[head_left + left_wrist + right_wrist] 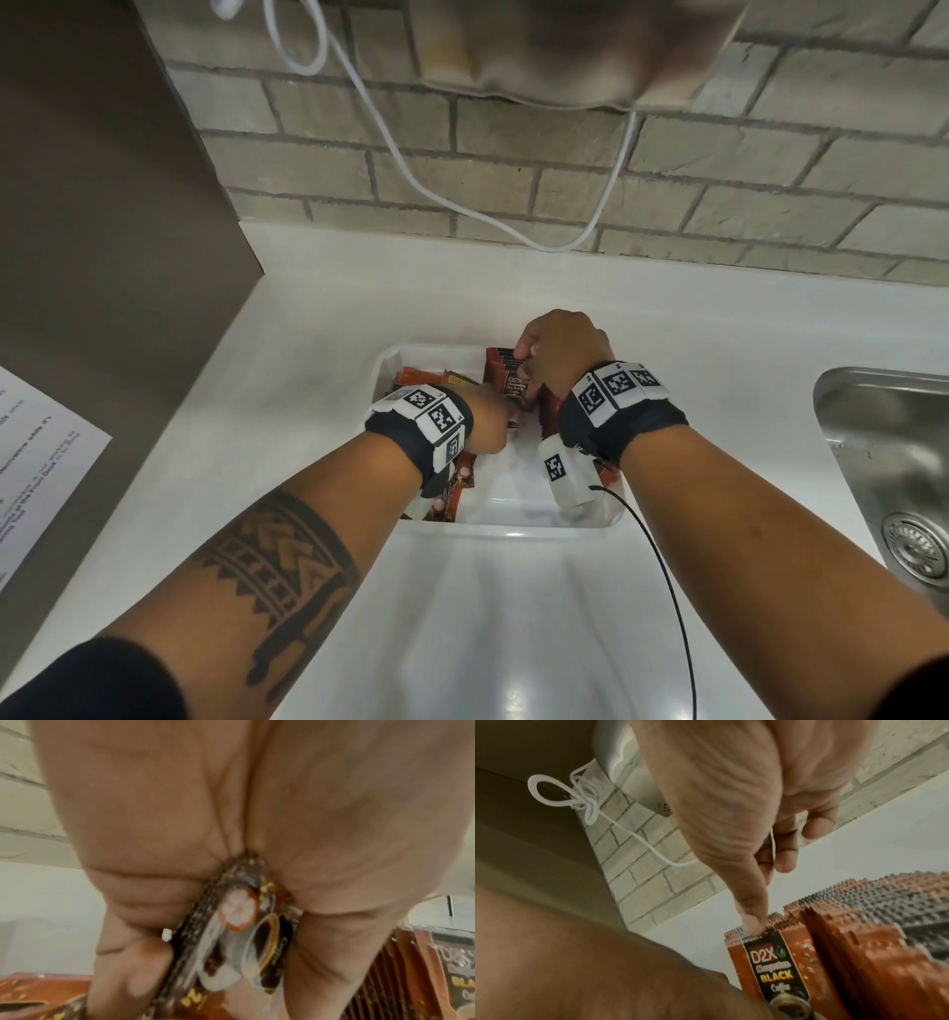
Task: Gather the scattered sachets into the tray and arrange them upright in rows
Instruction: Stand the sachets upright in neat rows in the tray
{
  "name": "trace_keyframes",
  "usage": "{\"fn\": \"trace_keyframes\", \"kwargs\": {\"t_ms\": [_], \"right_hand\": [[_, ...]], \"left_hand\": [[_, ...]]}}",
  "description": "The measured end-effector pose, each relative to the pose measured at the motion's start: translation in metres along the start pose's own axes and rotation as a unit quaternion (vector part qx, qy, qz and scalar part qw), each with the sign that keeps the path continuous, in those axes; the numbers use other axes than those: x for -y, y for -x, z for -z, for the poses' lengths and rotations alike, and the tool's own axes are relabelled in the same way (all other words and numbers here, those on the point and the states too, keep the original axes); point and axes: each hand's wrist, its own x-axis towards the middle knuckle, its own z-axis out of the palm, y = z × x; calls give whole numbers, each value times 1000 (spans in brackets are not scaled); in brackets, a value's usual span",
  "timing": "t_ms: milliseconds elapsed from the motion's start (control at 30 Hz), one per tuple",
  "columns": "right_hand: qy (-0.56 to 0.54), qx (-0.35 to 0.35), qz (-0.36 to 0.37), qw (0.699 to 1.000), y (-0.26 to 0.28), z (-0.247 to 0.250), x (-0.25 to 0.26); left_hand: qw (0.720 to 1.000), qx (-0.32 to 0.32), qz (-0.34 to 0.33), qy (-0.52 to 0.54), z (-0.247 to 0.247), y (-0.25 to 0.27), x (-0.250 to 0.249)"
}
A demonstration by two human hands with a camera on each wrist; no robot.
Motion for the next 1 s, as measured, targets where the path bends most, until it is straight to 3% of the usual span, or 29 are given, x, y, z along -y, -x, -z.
{"fn": "trace_keyframes", "kwargs": {"t_ms": [100,167,267,367,467,533,733,833,933,1000], "right_hand": [[-47,-6,0,999,2,8,-5],[-105,-39,13,994,7,13,-11],[-226,-28,56,972,20,19,-13],[-321,12,87,943,28,21,-8],[-377,-16,75,923,29,25,-5],[-398,-33,68,914,31,30,-4],[-437,-53,58,896,39,38,-3],[-413,-78,57,906,37,41,-6],[-294,-62,47,953,33,38,-12],[-212,-38,39,976,29,30,-14]], "left_hand": [[997,-28,-9,67,5,10,16],[980,-71,-3,184,9,19,33],[894,-139,-34,424,13,31,49],[801,-192,-77,562,16,39,44],[747,-215,-104,621,14,41,36],[729,-207,-122,641,12,42,36],[732,-211,-117,637,4,41,43],[791,-208,-45,574,1,41,47],[864,-142,95,473,-2,40,55],[892,-97,138,420,-5,36,56]]}}
